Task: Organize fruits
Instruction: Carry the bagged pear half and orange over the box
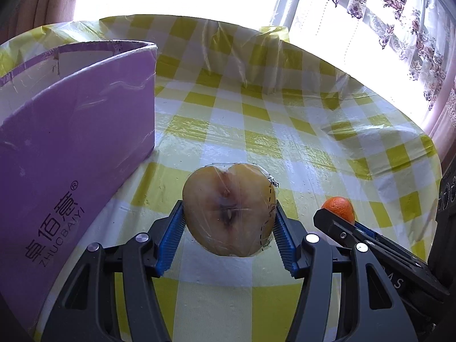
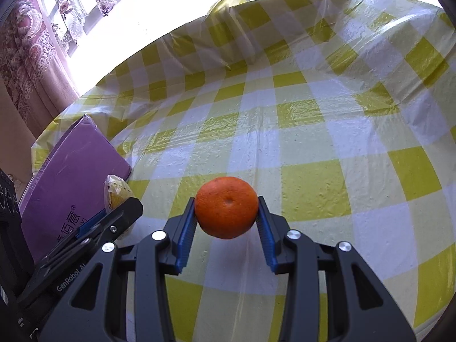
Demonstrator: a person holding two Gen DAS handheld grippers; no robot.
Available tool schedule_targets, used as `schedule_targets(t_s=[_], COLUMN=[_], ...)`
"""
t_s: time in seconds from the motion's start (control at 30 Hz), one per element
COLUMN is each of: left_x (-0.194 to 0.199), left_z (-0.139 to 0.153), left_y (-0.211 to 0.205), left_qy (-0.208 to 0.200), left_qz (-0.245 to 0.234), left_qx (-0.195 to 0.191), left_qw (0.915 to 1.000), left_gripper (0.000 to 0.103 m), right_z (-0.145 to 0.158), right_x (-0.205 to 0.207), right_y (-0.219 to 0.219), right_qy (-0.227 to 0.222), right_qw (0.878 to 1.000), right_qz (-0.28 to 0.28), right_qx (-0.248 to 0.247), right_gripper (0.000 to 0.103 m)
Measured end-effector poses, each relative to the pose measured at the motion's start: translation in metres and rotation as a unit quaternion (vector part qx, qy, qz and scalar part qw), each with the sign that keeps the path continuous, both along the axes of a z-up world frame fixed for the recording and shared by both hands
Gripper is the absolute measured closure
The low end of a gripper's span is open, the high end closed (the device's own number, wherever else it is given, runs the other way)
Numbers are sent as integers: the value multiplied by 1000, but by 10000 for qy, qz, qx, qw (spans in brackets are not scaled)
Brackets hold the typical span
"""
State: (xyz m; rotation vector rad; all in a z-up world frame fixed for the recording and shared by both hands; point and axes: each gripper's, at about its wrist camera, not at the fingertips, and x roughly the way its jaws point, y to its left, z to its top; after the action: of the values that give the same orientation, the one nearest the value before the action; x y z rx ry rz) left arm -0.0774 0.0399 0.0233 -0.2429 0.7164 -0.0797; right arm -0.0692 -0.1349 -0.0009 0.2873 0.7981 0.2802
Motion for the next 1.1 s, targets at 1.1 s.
schedule_targets(t_s=[1.1], left_x=[-138], left_z=[135], left_y=[130], left_qy=[-1612], left_qz=[2256], left_qx=[1698], left_qw=[9457], left_gripper=[46], right_z=[147], right_x=[-85], right_y=[147], right_qy=[-2655], right_qw=[9496], right_qz=[1640], right_qx=[295], right_gripper=[60])
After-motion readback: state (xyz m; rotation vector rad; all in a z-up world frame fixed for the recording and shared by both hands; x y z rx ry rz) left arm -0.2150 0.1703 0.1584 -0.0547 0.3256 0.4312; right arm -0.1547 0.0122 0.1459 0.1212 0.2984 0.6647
